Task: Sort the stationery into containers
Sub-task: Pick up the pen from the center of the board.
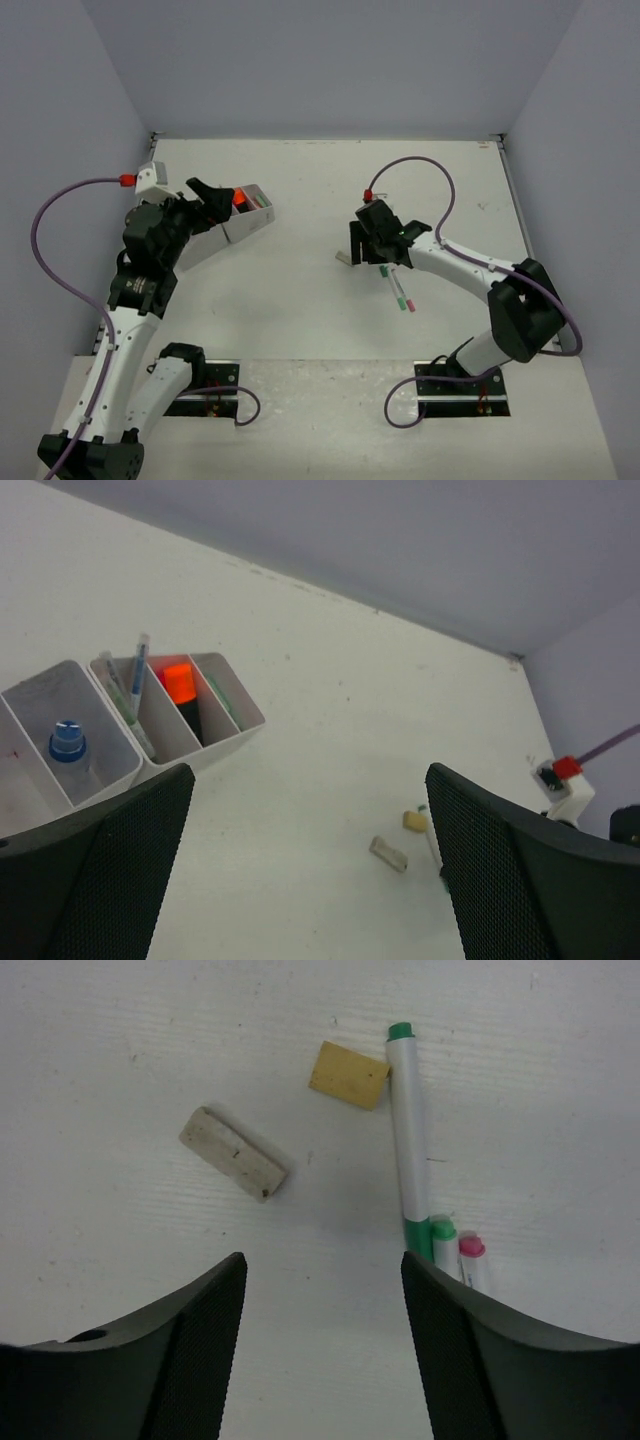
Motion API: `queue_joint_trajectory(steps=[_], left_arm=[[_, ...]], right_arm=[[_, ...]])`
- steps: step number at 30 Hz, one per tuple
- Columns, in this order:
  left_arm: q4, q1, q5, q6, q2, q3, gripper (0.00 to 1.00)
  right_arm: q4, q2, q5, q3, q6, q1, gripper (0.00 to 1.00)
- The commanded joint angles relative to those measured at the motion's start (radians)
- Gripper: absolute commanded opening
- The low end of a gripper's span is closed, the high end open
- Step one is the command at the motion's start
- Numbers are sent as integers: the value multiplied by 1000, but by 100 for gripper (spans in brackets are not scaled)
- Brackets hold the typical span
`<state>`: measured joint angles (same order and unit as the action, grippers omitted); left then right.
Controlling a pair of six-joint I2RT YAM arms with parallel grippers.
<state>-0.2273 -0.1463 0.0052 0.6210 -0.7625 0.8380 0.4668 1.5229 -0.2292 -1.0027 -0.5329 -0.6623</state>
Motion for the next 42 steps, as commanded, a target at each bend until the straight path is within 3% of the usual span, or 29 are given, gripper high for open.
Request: queue_joint_trajectory(steps=[1, 2, 7, 18, 35, 42], left_arm=[[-149, -1, 188, -144, -13, 24, 100], [-161, -1, 193, -173, -2, 22, 100], [-197, -1, 188, -239, 36, -1, 100], [-176, -1, 208, -273, 22, -103, 100], [-168, -2, 221, -283, 35, -102, 100], [-164, -2, 240, -282, 30, -99, 100]], right_arm=[[-7, 19, -46, -13, 18, 31, 52], [9, 32, -53, -19, 25, 35, 43], [20, 84, -31, -30, 55, 63, 29], [38, 138, 53, -59, 95, 105, 28], [111, 280, 97, -148, 107, 128, 25], [151, 283, 106, -142, 86, 128, 5]])
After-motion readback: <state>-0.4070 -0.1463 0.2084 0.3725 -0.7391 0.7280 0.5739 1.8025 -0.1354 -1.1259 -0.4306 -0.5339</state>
